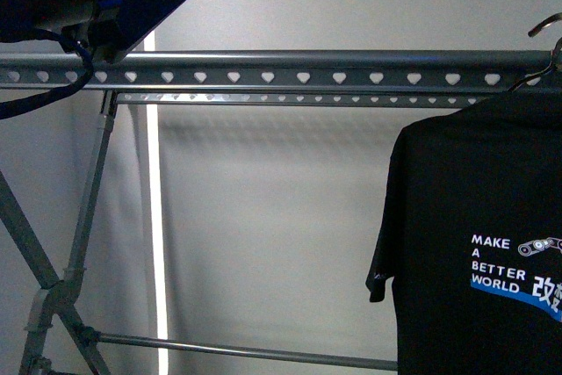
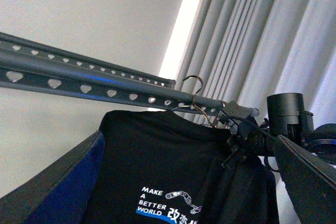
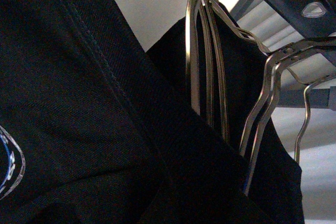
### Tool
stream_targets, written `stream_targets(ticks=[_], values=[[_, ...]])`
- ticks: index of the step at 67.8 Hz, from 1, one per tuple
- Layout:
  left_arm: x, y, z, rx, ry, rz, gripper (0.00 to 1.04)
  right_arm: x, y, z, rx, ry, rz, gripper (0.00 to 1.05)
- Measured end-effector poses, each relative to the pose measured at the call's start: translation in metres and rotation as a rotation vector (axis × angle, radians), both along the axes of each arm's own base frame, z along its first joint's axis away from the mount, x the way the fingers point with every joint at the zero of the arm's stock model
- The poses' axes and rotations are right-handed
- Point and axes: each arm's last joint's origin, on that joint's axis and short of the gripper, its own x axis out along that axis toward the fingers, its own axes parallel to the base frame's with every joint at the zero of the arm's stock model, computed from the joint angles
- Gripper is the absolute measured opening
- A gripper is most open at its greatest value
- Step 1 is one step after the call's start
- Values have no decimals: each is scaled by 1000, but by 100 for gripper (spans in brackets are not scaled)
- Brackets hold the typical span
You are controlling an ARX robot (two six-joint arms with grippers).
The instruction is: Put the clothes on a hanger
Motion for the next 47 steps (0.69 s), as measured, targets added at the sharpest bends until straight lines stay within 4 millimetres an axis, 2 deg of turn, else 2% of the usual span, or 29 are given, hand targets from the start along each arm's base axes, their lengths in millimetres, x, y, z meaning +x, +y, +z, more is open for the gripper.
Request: stream_targets(ticks=[7, 17, 19, 23, 27, 30, 35, 38, 47], values=[[6, 5, 1, -24, 60, 54, 98, 3, -1, -2, -64, 0, -3, 4], [10, 11, 5, -50, 60, 111, 98, 3, -2, -2, -97, 13, -2, 4], [10, 10, 7, -47, 79, 171, 96, 3, -2, -2, -98, 14, -3, 4], [8, 12, 7, 2, 203, 386, 87, 3, -2, -2, -98, 14, -4, 4], [-5, 21, -6, 142, 322, 597, 77, 4, -1, -3, -99, 15, -1, 4], [-15, 28, -18, 227, 361, 681, 69, 4, -1, -4, -97, 20, 2, 4], [-28, 37, -36, 301, 370, 722, 59, 5, -2, -6, -95, 29, -2, 4], [-41, 44, -56, 351, 370, 740, 46, 4, -5, -8, -95, 39, -11, 4], [-61, 55, -84, 386, 376, 750, 25, 4, -5, -13, -115, 63, -20, 4]])
